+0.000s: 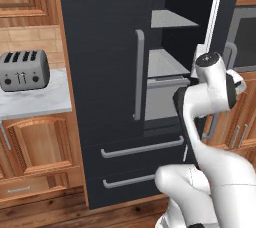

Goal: Retrieve a lemon from the fridge and place it on the cutting board with the fish.

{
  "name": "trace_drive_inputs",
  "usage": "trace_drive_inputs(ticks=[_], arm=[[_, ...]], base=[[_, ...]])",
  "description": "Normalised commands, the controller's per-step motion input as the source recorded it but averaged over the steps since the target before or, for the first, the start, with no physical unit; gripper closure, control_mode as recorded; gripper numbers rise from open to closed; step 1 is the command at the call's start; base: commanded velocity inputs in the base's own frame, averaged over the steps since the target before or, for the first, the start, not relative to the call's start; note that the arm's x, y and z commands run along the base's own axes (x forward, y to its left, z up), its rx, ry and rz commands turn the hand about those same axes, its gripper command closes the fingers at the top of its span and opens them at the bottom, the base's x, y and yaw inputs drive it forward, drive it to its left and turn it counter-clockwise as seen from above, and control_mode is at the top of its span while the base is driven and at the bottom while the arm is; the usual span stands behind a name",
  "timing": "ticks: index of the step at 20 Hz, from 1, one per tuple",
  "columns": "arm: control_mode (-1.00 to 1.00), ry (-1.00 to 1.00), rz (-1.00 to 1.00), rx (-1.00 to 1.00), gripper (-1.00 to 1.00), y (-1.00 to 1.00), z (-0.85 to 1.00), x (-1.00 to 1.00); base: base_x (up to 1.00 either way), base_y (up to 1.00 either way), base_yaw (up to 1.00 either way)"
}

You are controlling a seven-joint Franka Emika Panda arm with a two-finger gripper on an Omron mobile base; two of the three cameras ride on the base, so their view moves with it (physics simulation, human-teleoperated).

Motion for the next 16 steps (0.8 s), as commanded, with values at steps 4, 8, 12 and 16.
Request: trace_drive_inputs(ticks=[4,8,12,16], arm=[[-1.0,0.2,0.0,-0.31,-1.0,1.0,-0.37,0.49],[-1.0,0.17,0.0,-0.11,-1.0,0.31,-0.38,0.11],[-1.0,0.07,0.0,0.0,-1.0,0.0,-0.5,0.54],[-1.0,0.0,0.01,-0.01,-1.0,0.0,-0.37,0.69]], base=[[0.0,0.0,0.0],[0.0,0.0,0.0],[0.0,0.0,0.0],[0.0,0.0,0.0]])
